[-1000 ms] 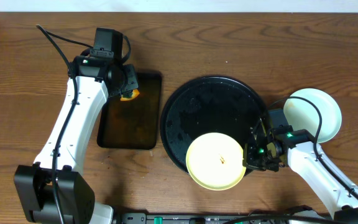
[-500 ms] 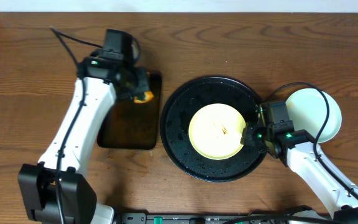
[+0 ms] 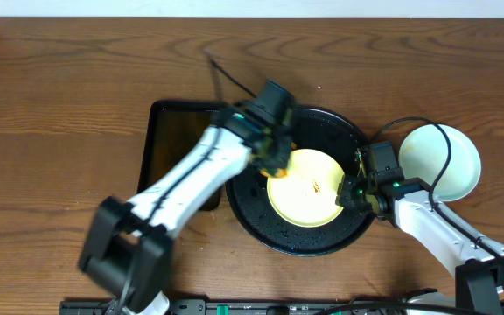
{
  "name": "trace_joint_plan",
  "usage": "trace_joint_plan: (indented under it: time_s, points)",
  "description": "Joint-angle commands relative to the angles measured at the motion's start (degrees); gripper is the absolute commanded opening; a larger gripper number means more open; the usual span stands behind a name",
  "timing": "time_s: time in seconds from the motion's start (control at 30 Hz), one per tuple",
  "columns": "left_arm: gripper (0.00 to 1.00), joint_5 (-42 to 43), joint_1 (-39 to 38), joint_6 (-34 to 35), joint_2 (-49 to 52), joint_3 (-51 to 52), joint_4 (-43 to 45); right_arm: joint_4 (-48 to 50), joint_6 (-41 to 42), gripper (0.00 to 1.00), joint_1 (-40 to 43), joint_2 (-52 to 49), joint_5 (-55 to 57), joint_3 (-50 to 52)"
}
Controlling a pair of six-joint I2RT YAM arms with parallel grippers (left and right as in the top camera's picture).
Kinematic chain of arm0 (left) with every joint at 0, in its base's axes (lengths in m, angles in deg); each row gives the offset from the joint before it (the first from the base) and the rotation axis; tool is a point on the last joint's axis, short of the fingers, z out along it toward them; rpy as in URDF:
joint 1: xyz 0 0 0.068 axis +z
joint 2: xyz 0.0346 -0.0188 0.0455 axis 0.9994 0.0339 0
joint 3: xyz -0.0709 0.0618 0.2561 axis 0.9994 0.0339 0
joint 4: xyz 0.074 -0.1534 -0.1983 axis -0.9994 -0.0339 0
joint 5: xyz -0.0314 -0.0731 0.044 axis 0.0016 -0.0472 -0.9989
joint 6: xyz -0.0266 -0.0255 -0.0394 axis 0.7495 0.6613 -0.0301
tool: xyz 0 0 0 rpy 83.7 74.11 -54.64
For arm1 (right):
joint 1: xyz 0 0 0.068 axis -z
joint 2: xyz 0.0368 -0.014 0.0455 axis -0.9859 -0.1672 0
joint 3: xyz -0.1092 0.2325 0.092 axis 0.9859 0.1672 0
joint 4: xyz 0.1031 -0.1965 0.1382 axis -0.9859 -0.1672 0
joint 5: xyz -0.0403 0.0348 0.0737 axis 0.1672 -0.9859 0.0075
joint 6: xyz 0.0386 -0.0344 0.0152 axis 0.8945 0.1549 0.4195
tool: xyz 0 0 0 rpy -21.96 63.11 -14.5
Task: Clean dirty plates on tray and stack at the side
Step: 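Scrub the yellow plate with the sponge in the left gripper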
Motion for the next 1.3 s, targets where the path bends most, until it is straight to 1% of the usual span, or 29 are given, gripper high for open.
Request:
trace_joint_plan:
  time_s: [0.0,0.1,0.3,0.4,0.57,0.7,0.8,0.87,0.97,1.13,1.23,1.27]
  points:
    - [0.08,1.2,-3.5,1.1,3.0,0.4,1.9,0.1,0.7,0.01,-0.5,-1.2,1.4,0.0]
    - [0.08,1.2,-6.7,1.6,5.8,0.4,4.4,0.0,0.7,0.01,-0.5,-1.2,1.4,0.0]
    - [0.08,2.8,-10.3,2.4,9.0,0.4,8.7,0.0,0.7,0.01,-0.5,-1.2,1.4,0.0]
    - [0.08,3.1,-10.8,3.5,10.1,0.4,10.0,-0.2,0.7,0.01,-0.5,-1.2,1.2,0.0]
    - [0.08,7.5,-11.0,3.4,12.9,0.4,13.2,-0.2,0.7,0.01,-0.5,-1.2,1.2,0.0]
    - [0.07,7.4,-10.9,3.3,15.4,0.4,13.9,-0.2,0.7,0.01,-0.5,-1.2,1.1,0.0]
    - [0.08,1.8,-9.9,3.2,15.8,0.4,12.9,-0.2,0.7,0.01,-0.5,-1.2,1.1,0.0]
    - [0.08,-6.0,-8.0,3.2,15.8,0.4,11.2,-0.4,0.7,0.01,-0.5,-1.2,1.1,0.0]
    - [0.08,-11.2,-5.0,3.2,15.7,0.4,9.7,-0.9,0.7,0.01,-0.5,-1.2,1.2,0.0]
    - [0.07,-12.2,-0.3,2.7,13.9,-0.1,7.3,-0.9,0.7,0.01,-0.5,-1.2,1.2,0.0]
    - [0.08,-10.4,0.0,-0.5,10.0,-1.0,4.9,-0.3,0.7,0.01,-0.5,-1.2,1.2,0.0]
    - [0.08,-9.8,-0.1,-1.1,8.1,-1.0,4.0,-0.1,0.6,0.03,-0.5,-1.2,1.2,0.0]
